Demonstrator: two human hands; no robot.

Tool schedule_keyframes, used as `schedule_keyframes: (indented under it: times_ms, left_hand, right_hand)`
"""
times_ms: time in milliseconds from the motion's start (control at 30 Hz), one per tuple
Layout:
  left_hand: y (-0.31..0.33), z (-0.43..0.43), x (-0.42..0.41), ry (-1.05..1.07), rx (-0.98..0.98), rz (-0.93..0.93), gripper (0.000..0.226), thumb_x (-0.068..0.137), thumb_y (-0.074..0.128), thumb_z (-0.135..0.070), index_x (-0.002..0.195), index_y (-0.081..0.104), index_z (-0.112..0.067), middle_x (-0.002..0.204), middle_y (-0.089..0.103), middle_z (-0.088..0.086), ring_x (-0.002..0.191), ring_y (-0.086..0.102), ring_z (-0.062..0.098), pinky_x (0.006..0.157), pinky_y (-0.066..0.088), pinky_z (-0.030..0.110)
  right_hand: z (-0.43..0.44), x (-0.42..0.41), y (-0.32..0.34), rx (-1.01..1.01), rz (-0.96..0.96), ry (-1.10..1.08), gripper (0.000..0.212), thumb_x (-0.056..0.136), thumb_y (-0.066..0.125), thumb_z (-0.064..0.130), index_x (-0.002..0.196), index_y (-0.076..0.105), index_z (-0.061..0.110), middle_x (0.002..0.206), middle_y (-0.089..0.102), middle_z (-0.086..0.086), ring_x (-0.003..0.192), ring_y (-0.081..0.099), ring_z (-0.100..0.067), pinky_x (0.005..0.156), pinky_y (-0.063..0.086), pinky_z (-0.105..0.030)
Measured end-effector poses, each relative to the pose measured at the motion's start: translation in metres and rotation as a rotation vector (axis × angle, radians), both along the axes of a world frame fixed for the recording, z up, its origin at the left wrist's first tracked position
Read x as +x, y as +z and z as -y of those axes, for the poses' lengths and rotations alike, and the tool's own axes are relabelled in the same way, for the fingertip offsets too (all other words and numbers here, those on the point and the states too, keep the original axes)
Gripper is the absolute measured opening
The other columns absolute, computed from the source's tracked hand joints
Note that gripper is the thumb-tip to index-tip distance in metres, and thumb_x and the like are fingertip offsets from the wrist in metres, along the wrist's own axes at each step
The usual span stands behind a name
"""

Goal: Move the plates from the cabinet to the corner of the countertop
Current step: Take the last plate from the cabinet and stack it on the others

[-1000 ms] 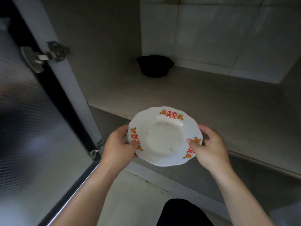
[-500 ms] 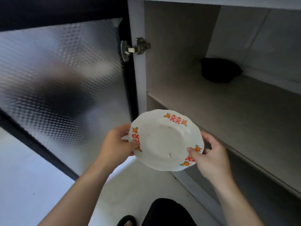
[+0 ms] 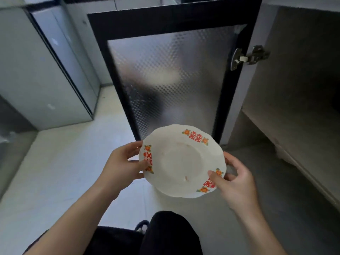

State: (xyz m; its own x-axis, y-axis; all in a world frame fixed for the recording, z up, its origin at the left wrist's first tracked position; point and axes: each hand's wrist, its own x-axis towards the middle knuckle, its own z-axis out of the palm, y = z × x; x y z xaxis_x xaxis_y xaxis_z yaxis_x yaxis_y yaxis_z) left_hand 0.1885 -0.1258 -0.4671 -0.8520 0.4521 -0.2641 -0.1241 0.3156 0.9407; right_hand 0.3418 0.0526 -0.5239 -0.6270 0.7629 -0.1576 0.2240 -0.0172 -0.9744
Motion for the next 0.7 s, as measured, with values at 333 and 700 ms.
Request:
schedule_keyframes:
  times_ms: [333,700]
  left_hand:
    - [-0.016,0.064,-0.020,0.209,-0.065,-0.031,0.052,0.077,0.063,0.009,0.121,0.059,-0.019,0.117,0.064,-0.004,0.079,0.071,0.018,0.058,0.058,0.026]
    - [-0.029,0.121,-0.044,0.394,-0.083,-0.017,0.051,0.077,0.063,0.010,0.116,0.058,-0.024,0.111,0.063,-0.009,0.071,0.071,0.012,0.054,0.056,0.022]
  right_hand:
    - [0.043,-0.053,-0.009,-0.001,-0.037,0.202,0.053,0.076,0.071,0.001,0.109,0.052,0.038,0.112,0.064,-0.001,0.072,0.068,0.003,0.051,0.051,-0.011]
    - [0.085,-0.106,-0.017,-0.010,-0.058,0.354,0.053,0.076,0.071,0.000,0.109,0.052,0.036,0.109,0.060,0.009,0.072,0.067,0.004,0.054,0.051,-0.009]
